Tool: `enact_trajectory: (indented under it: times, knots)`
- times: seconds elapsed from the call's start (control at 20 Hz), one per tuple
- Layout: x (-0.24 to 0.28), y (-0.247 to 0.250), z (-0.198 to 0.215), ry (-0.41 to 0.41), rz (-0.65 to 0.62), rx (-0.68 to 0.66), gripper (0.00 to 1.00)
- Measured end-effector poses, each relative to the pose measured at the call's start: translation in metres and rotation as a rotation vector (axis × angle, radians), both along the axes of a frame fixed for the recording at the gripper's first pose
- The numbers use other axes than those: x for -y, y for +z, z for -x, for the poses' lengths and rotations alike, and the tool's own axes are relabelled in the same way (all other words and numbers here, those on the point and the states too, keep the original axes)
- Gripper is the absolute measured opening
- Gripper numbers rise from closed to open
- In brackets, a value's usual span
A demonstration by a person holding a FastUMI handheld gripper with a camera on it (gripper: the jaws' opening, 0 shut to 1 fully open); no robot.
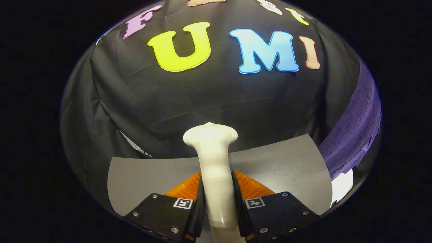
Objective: Iron the clothes twice with a garment steamer, once on the left side and once on the right side.
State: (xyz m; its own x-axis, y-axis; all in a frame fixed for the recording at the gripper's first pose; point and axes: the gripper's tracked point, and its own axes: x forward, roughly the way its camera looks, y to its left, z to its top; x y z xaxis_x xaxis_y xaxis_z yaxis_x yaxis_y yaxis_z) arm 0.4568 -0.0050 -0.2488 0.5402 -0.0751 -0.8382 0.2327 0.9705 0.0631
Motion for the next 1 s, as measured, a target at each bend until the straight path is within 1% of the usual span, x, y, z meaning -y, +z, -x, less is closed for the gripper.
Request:
enact_trajectory:
  times: [0.2, 0.35, 0.45, 0.55, 0.6, 0.7, 0.85, 1.0]
  knots:
    - [-0.004, 0.024, 0.016, -0.002, -0.008, 0.086, 0.4]
    - [-0.001, 0.047, 0.037, 0.003, 0.012, 0.155, 0.4]
    - [-0.001, 0.056, 0.059, 0.018, 0.023, 0.181, 0.4]
    - [0.008, 0.067, 0.083, 0.032, 0.076, 0.193, 0.39]
    - [0.007, 0.072, 0.095, 0.046, 0.09, 0.2, 0.37]
    - [0.005, 0.085, 0.111, 0.069, 0.096, 0.232, 0.37]
    - [0.004, 0.105, 0.14, 0.087, 0.104, 0.279, 0.35]
    - [0.009, 0.127, 0.177, 0.079, 0.122, 0.322, 0.35]
